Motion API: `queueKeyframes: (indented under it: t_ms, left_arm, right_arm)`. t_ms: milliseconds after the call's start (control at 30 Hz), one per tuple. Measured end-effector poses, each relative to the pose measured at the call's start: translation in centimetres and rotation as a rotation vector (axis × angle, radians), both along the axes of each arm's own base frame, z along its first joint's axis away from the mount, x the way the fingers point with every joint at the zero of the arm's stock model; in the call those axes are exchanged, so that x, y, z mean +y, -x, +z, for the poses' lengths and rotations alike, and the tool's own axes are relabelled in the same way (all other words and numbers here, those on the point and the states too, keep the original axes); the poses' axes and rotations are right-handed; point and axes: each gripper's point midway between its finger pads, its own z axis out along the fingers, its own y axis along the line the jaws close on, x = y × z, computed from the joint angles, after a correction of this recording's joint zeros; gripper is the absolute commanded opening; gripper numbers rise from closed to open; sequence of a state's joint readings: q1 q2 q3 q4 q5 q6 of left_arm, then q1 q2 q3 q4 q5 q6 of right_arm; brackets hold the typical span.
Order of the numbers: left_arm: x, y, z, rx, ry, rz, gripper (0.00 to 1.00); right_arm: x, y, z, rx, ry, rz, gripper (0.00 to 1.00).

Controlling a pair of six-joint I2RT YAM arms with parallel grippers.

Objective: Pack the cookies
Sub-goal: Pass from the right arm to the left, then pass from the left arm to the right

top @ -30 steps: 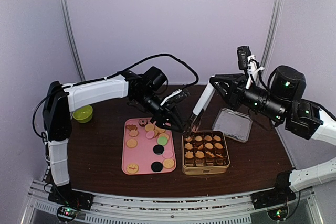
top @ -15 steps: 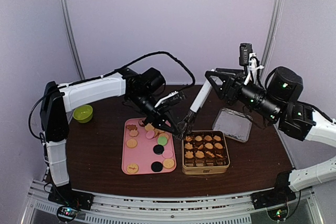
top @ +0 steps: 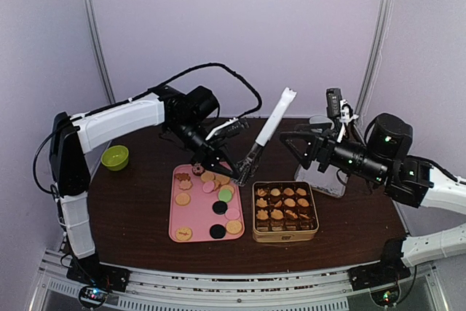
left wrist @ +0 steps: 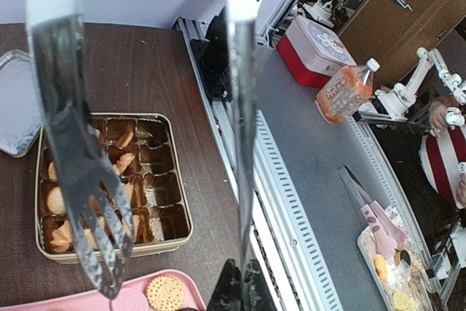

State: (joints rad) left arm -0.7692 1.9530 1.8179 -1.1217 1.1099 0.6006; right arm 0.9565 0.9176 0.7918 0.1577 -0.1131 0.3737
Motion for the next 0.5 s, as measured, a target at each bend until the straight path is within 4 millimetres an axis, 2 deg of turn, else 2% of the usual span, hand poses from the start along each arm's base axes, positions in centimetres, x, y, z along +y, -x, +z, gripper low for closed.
queueKeyframes:
  t_ms: [100,200,500]
  left_arm:
    - [0.2,0.0,0.9,-0.013,0.013,0.004,0.0]
    - [0.3,0.1,1.4,-0.02,0.02,0.005,0.0]
    - [0.5,0.3,1.8,-0.015,0.014,0.005,0.0]
  right_arm:
    - [-0.6,-0.3,-0.6,0.017,-0.002,-0.013,0.85]
    - [-0.4,-0.2,-0.6,0.024,-0.01,0.008,0.85]
    - [4.7,-0.9,-2.6,0.078,0.022,0.172,0.78]
